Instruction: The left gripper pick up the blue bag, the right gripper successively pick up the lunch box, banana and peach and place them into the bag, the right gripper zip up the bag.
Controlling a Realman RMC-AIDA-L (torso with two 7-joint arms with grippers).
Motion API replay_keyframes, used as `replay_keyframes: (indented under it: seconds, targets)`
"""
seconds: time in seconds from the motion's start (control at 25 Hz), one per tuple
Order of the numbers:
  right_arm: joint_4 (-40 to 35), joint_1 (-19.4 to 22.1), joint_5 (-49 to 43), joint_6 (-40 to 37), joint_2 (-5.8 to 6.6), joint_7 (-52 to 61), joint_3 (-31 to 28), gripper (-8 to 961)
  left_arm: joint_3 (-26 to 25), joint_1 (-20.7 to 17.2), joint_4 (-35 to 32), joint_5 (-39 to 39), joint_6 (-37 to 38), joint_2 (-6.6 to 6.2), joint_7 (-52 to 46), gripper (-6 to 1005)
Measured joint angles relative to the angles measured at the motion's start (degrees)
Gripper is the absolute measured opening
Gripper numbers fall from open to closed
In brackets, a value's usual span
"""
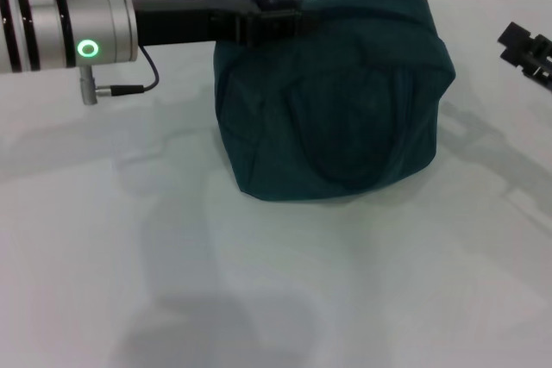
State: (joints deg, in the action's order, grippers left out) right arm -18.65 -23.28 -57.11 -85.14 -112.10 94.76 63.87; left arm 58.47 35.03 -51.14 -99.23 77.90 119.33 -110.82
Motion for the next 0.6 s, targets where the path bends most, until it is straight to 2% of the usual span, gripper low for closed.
replay_keyframes:
  seconds: [0.2, 0.44, 0.6]
  targets:
    - [-0.5, 0.6, 0.0, -6.4, 0.63, -4.8, -1.4, 856, -0.7, 0.4, -0.6, 2.5, 0.2, -0.37, 0.0, 503]
    - [-5.6, 2.7, -1.0, -14.7, 0.93, -12.7, -1.2, 854, -1.3, 0.1, -2.3, 6.7, 4.0, -1.63, -0.8, 654]
    - [-8.2, 2.6, -5.1, -21.3, 1.25, -18.9, -1.4, 852, -1.8, -0.4, -2.6, 10.2, 14.4, -3.61, -1.7, 793]
